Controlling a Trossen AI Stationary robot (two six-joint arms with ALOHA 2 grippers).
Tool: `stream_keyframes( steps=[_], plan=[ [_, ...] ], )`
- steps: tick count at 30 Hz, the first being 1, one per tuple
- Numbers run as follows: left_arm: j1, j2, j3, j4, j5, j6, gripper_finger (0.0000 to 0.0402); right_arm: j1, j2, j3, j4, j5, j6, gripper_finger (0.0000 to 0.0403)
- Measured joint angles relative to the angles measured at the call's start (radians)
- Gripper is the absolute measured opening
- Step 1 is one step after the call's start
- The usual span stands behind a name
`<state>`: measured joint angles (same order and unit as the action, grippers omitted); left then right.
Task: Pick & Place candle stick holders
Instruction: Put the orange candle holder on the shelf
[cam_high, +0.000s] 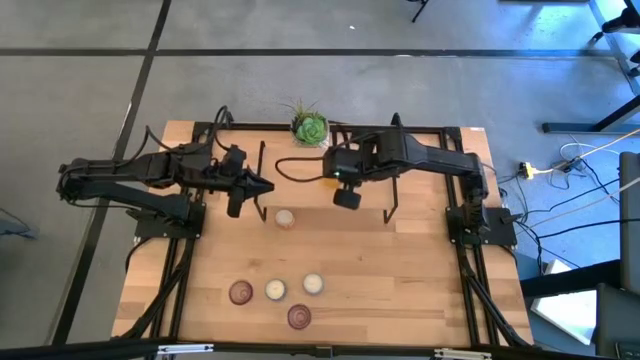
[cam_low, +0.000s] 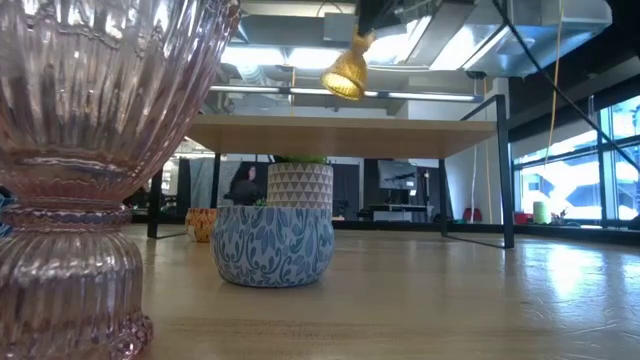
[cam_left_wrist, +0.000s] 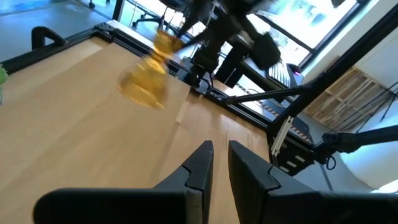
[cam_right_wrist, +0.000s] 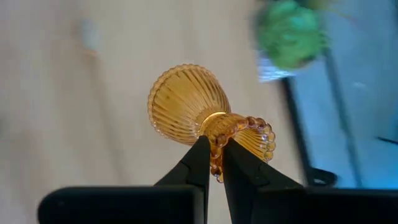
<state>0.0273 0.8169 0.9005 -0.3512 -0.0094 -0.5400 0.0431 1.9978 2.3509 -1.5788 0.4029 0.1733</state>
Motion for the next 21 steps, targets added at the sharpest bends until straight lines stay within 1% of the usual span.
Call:
stream_keyframes(
  steps=[3,10,21],
  plan=[
    [0.000,0.000,0.000,-0.002,-0.001,0.000,0.0045,-0.001,-0.003,0.000,0.007,0.023,-0.027,0.0030],
    [0.000,0.001,0.000,-0.002,-0.001,-0.001,0.0045,0.004,-0.007,0.002,0.008,-0.027,-0.053,0.0030],
    [0.000,0.001,0.000,-0.016,0.000,-0.023,0.0045,0.010,-0.013,-0.011,0.008,-0.092,0.033,0.0030]
  ],
)
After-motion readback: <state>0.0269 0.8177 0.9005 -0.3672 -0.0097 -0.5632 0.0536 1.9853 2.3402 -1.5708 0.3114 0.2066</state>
